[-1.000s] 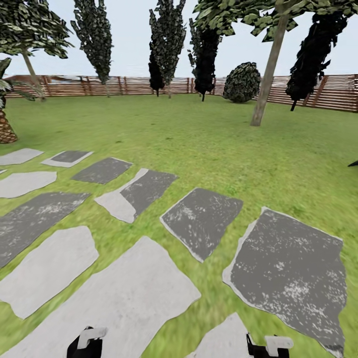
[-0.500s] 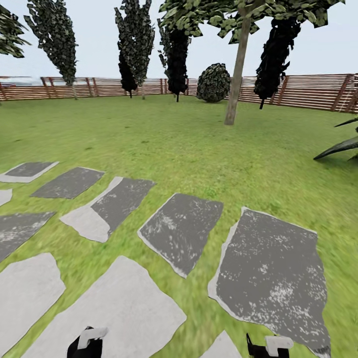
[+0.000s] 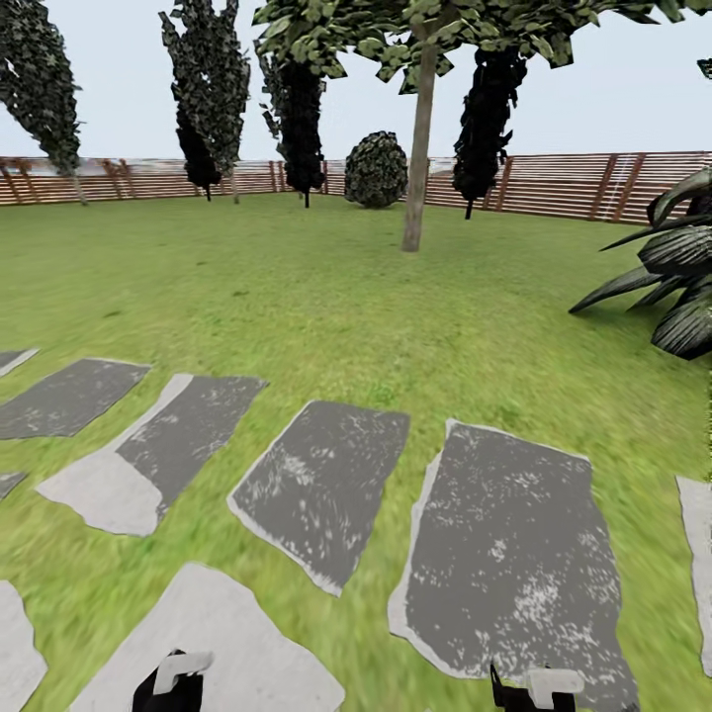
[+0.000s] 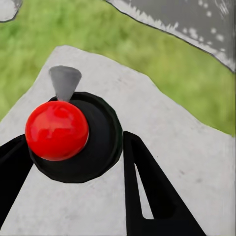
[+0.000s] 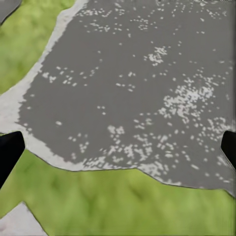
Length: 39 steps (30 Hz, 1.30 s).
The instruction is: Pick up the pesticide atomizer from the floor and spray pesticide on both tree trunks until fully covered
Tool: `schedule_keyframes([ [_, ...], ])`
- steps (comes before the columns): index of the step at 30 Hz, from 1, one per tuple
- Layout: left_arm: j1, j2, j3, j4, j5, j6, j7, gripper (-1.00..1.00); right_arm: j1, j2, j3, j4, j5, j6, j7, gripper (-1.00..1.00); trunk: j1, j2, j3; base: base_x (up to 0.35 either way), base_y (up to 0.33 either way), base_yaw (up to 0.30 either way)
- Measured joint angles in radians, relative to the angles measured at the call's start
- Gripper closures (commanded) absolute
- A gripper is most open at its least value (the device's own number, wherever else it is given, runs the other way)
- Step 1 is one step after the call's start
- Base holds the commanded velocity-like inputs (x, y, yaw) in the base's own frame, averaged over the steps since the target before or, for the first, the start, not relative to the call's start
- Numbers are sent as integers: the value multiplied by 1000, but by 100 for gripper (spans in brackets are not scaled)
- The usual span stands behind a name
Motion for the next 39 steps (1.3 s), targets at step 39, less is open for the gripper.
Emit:
schedule_keyframes([
  [39, 0, 0, 0, 0, 0, 0, 0, 100, 0, 0, 0, 1, 2, 0, 2, -100, 0, 0, 12, 339, 0, -20],
])
